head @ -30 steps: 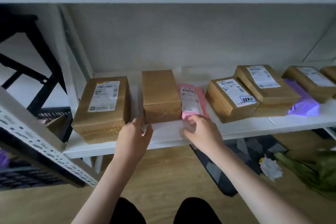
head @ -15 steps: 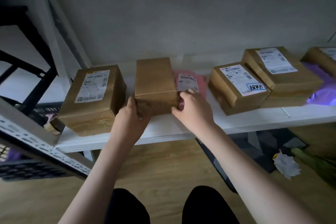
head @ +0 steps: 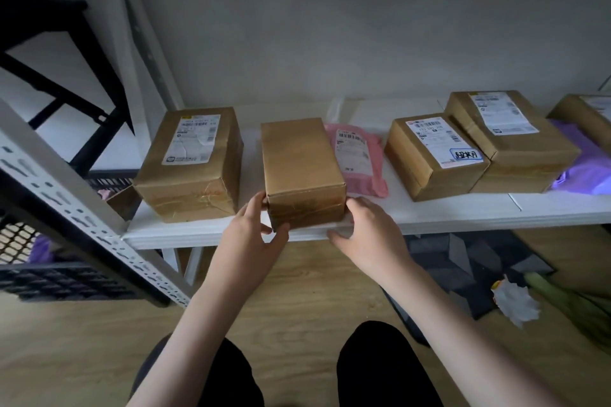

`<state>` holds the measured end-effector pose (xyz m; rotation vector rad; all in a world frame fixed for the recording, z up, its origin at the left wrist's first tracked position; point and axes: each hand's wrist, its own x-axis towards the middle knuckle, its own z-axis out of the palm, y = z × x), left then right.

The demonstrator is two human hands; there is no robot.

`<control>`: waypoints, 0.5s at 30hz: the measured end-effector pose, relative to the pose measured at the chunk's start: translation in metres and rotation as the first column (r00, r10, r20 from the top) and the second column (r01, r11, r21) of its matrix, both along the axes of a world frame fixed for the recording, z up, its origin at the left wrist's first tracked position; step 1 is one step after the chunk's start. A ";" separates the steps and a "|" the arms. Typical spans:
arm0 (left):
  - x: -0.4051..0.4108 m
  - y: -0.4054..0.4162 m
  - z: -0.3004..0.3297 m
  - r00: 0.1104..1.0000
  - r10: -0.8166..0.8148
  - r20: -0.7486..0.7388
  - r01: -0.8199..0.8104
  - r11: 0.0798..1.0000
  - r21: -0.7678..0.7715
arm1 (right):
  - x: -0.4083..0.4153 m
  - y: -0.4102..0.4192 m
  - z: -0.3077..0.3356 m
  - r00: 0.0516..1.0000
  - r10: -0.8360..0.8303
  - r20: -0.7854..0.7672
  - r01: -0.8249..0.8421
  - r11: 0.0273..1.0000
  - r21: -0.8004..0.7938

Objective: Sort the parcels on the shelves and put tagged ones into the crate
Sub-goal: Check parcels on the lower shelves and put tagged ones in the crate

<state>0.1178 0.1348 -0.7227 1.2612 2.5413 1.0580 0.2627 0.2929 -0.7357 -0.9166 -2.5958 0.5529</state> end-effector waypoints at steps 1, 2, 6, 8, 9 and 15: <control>0.001 0.002 -0.002 1.000 -0.004 0.000 0.004 1.000 0.013 | -0.001 0.000 -0.001 1.000 -0.009 0.011 0.009 1.000 -0.010; 0.001 0.004 -0.003 1.000 -0.005 -0.003 0.005 1.000 0.022 | -0.002 0.000 0.000 1.000 -0.018 0.018 0.019 1.000 -0.017; 0.004 0.013 -0.007 0.997 0.010 0.080 -0.019 0.993 0.113 | 0.001 0.005 0.008 0.999 -0.042 0.002 0.042 0.999 0.002; 0.007 0.014 -0.010 0.976 0.025 0.217 -0.062 0.985 0.163 | 0.003 0.006 0.017 0.999 -0.039 -0.036 0.041 0.998 0.046; 0.009 0.013 -0.011 0.957 0.022 0.290 -0.080 0.979 0.188 | 0.003 0.006 0.023 0.997 -0.033 -0.065 0.037 0.997 0.072; -0.001 -0.005 -0.021 0.892 0.116 0.437 -0.171 0.981 0.089 | -0.013 -0.006 0.052 0.973 0.109 -0.203 -0.073 0.981 0.178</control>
